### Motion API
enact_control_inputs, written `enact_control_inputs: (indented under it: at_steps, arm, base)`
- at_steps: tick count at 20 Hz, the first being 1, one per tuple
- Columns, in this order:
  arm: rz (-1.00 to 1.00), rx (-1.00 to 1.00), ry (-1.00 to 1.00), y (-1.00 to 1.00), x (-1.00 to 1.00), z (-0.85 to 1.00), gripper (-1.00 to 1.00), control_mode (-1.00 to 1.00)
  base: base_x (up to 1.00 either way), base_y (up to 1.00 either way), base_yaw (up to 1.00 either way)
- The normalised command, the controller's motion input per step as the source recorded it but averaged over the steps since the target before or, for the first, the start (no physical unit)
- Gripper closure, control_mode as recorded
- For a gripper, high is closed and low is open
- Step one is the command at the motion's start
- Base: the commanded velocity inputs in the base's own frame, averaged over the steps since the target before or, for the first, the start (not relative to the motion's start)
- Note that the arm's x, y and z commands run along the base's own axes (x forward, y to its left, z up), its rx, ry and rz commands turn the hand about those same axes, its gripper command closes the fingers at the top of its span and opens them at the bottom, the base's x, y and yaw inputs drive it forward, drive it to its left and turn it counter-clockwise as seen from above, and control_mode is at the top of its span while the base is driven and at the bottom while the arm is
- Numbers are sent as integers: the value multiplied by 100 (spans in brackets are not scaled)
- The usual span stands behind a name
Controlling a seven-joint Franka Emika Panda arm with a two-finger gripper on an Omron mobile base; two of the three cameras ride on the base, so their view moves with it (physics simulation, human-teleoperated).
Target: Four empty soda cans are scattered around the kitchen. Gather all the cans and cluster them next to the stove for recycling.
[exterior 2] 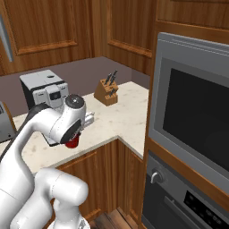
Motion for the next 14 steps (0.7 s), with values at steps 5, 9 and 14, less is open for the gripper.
enact_control_inputs:
  at_steps: [5,9,14]
  arm:
    - [-26,5,11,-7,-1,14,100,-100]
    - [-25,2,8,-5,-11,7,100,-100]
    - [-23,1,6,-2,-13,8,100,-100]
  base:
    - [0,0,0]
    - [0,0,0]
    - [0,0,0]
